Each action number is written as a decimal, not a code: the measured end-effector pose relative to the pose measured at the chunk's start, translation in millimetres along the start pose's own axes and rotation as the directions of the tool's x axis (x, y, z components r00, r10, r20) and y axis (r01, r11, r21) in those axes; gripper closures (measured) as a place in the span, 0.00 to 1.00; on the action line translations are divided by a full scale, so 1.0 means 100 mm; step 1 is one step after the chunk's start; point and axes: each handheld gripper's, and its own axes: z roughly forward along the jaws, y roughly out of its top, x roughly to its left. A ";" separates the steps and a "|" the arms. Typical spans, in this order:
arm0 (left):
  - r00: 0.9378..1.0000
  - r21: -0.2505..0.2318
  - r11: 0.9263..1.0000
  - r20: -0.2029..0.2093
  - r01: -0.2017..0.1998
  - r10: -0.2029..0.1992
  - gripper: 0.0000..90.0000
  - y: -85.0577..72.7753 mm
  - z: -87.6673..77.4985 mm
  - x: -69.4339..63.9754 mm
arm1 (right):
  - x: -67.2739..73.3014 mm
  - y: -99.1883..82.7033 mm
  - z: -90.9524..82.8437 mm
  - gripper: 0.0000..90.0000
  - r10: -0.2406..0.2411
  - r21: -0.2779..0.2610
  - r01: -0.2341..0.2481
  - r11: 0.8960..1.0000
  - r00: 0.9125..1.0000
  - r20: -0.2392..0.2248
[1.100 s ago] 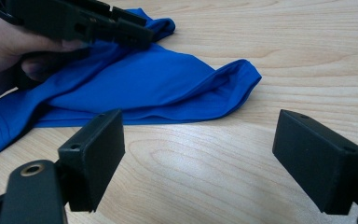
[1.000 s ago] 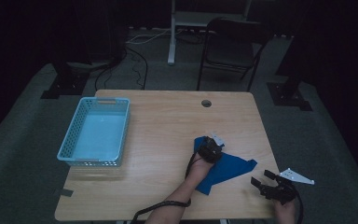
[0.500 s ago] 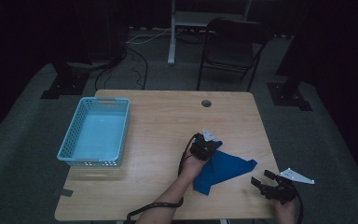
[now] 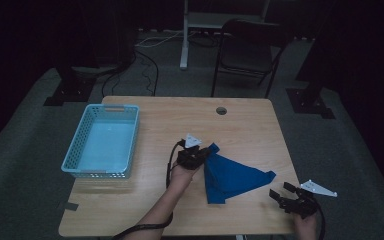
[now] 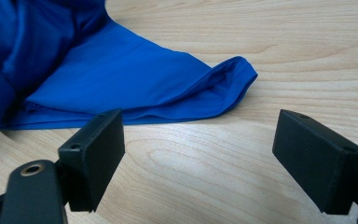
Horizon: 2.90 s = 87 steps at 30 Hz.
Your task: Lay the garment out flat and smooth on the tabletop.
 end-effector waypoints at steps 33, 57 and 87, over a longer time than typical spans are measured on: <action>0.978 0.025 0.993 -0.181 0.114 -0.107 0.56 -0.67 -0.55 0.64 | 0.07 0.05 0.01 0.18 -0.043 0.020 0.042 0.999 0.998 0.049; 0.955 0.162 0.941 0.034 -0.297 0.295 0.19 -0.87 -0.26 -0.18 | 1.32 0.46 0.96 0.32 -0.318 0.173 0.374 0.911 0.906 -0.280; 0.953 0.238 0.925 0.006 -0.297 0.304 0.11 -0.94 -0.20 -0.07 | 1.09 0.96 1.18 0.97 -0.378 0.258 0.400 0.879 0.916 -0.134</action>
